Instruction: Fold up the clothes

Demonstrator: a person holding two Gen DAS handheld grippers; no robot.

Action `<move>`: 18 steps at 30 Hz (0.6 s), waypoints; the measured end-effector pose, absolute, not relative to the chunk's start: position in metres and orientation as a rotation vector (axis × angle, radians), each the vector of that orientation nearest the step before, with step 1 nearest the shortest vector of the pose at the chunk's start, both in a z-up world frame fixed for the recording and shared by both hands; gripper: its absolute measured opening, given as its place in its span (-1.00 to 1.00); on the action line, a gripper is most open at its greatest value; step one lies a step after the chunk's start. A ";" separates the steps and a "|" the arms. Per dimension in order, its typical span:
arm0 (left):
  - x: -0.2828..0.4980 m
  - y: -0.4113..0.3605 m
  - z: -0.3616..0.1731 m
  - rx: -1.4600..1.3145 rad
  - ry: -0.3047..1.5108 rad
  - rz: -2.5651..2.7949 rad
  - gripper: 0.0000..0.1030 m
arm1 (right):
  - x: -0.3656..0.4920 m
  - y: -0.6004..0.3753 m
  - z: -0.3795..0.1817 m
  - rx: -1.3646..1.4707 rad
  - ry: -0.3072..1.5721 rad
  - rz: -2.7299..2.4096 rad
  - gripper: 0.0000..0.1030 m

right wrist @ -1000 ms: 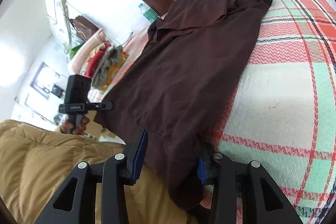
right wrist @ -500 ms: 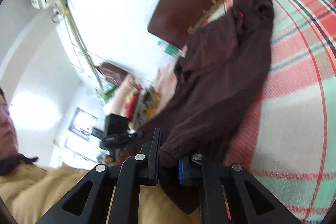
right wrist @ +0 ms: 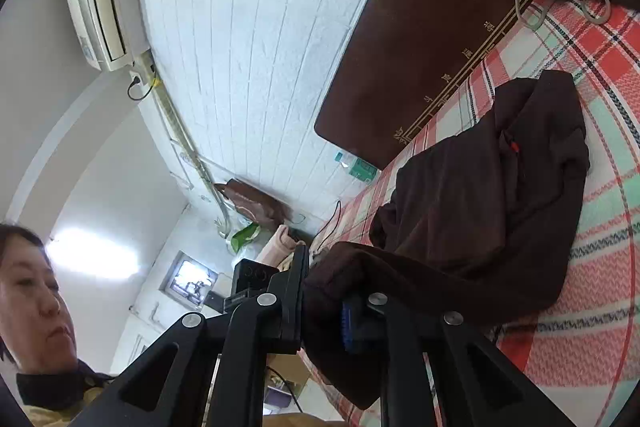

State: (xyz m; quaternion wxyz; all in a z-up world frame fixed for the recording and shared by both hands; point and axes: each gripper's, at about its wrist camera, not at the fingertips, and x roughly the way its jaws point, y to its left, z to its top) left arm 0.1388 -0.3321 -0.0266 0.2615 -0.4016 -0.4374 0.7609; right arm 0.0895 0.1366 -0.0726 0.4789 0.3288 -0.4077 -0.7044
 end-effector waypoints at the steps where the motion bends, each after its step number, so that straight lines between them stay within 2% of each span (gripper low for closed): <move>1: 0.132 -0.334 -0.028 -1.093 -1.191 2.055 -0.54 | 0.081 0.135 -0.072 0.816 -1.002 -1.723 -0.72; 10: 0.073 -0.350 -0.047 -1.188 -1.243 2.023 -0.54 | 0.023 0.118 -0.093 0.968 -1.059 -1.766 -0.61; 18: 0.039 -0.357 -0.053 -1.241 -1.244 2.014 -0.53 | -0.014 0.128 -0.110 1.009 -1.146 -1.786 -0.61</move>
